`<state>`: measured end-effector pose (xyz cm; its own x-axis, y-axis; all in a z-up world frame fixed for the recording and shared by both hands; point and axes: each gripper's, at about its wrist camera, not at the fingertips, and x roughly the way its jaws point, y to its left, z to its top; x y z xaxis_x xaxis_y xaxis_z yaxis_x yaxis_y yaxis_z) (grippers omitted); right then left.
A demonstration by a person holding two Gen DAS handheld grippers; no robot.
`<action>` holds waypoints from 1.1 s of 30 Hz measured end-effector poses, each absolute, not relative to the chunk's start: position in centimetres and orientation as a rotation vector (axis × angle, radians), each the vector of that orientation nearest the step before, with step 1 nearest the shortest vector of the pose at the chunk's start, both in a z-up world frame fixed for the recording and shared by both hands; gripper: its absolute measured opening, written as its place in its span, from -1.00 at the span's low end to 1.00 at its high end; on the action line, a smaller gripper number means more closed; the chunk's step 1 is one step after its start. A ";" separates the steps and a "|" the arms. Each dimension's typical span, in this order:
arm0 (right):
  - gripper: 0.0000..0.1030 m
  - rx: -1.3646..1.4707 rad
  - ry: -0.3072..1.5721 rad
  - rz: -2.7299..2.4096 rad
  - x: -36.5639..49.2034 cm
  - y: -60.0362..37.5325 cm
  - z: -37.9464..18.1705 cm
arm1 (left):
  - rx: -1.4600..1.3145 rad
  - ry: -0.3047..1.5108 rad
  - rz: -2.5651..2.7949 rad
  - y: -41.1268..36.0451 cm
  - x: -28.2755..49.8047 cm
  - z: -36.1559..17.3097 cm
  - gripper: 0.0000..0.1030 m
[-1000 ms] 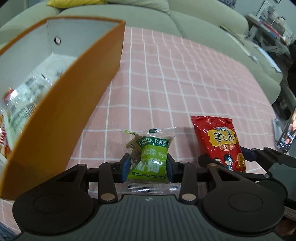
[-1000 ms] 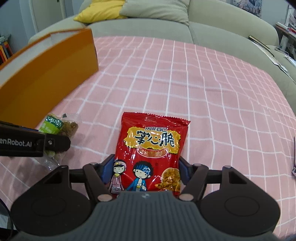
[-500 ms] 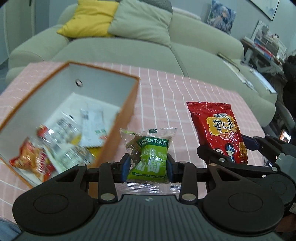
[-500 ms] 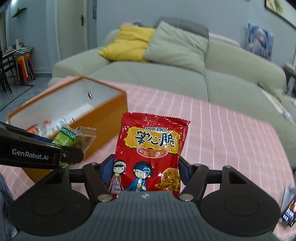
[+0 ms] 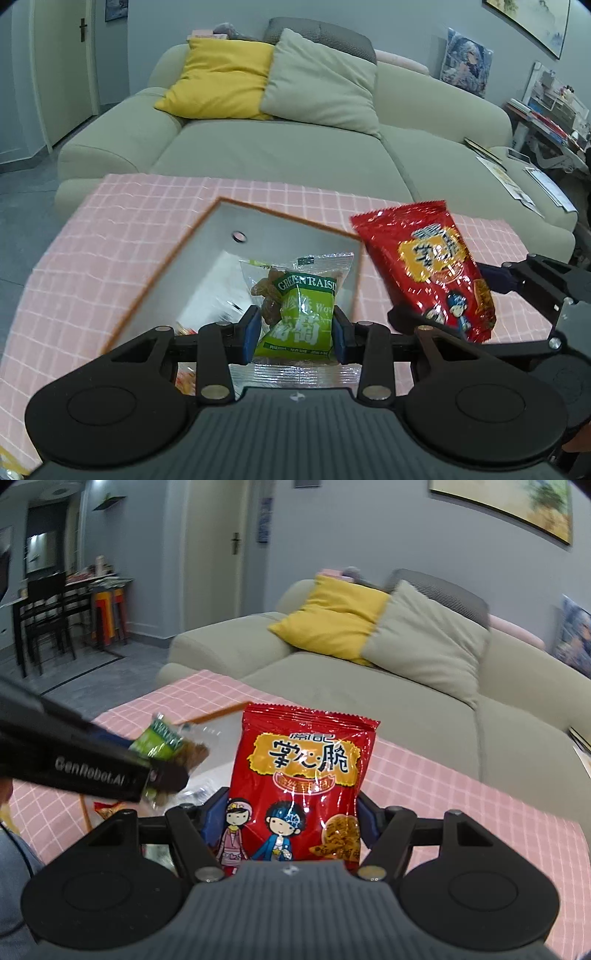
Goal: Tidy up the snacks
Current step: 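Carry the raisin pack and red chip bag into the shoebox and release both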
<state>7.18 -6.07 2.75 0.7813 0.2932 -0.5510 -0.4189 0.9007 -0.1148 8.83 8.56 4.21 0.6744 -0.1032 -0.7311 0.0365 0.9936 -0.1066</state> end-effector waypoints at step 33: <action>0.28 -0.704 0.878 0.538 22.7 4.9 -8.1 | 0.133 1.168 0.009 12.4 20.0 -8.4 -0.15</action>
<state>22.68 4.89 -8.11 0.5347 0.1379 -0.8337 -0.6803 0.6556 -0.3278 19.98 12.45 -8.43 0.3926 0.0762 -0.9165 0.0620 0.9921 0.1091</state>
